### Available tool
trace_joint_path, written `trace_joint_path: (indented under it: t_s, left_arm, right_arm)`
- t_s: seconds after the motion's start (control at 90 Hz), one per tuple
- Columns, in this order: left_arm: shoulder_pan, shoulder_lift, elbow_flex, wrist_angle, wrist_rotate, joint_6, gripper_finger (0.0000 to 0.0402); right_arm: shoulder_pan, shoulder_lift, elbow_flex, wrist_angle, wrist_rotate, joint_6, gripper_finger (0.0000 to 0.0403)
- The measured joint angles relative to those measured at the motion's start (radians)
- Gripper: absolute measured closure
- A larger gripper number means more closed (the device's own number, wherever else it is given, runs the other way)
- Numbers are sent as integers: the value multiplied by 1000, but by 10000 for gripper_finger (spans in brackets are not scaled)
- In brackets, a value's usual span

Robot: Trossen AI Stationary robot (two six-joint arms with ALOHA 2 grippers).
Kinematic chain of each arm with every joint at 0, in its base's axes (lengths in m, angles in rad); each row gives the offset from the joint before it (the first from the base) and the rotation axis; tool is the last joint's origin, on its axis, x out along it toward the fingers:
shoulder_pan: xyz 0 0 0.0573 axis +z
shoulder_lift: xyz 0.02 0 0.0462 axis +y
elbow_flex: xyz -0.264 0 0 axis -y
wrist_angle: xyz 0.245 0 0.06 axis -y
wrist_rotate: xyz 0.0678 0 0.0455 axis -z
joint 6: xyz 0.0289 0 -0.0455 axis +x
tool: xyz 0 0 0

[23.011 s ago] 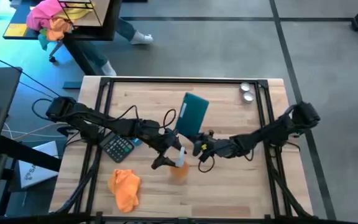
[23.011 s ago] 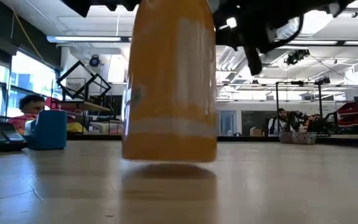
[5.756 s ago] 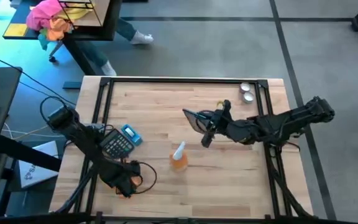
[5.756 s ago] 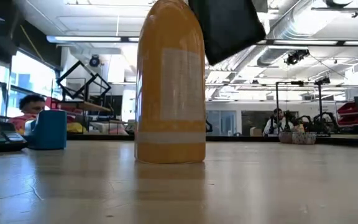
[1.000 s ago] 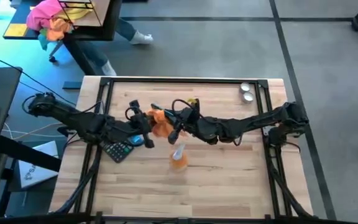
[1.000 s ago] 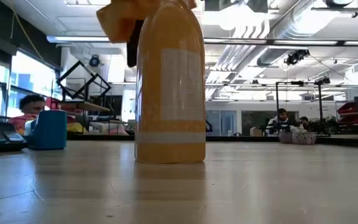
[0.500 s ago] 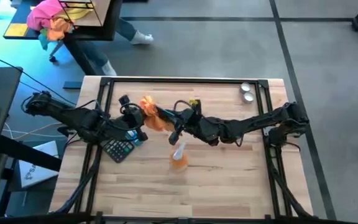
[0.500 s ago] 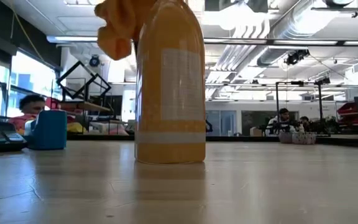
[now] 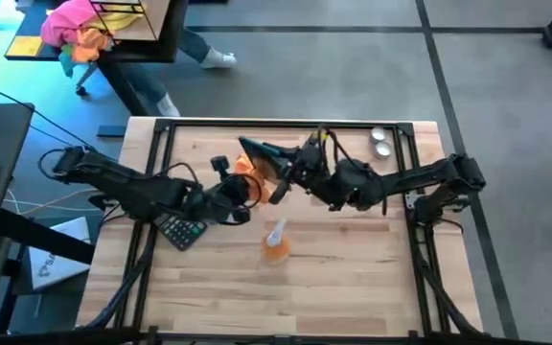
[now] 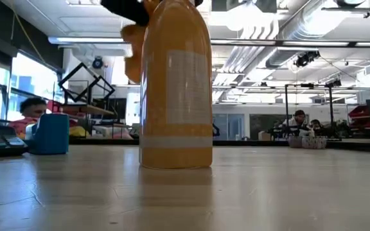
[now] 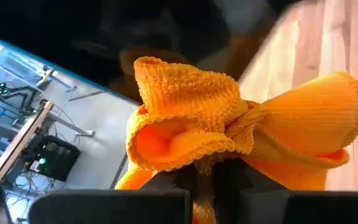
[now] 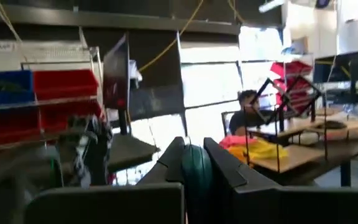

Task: Apply microfiber cloth
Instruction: Wipe the blue phone with the orange microfiber cloth

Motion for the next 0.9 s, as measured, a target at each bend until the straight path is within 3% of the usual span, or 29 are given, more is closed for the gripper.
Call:
trace_joint_path:
  t_s: [0.289,0.511,0.622,0.778,0.9]
  left_arm:
    - [-5,99,-3,339,19,223,396]
    - [-41,128,-4,441,-38,335,396]
    - [-53,127,-4,525,32,362,396]
    - [-50,127,-4,519,112,375,396]
    - [-51,119,0,560,218,406,396]
  right_arm:
    - [0,5,6,-16,2,50,402]
    - [4,11,9,-104,21,101,402]
    - [4,24,9,-99,22,122,402]
    - [4,34,6,-100,35,106,403]
    - [6,36,-1,-133,-32,115,403]
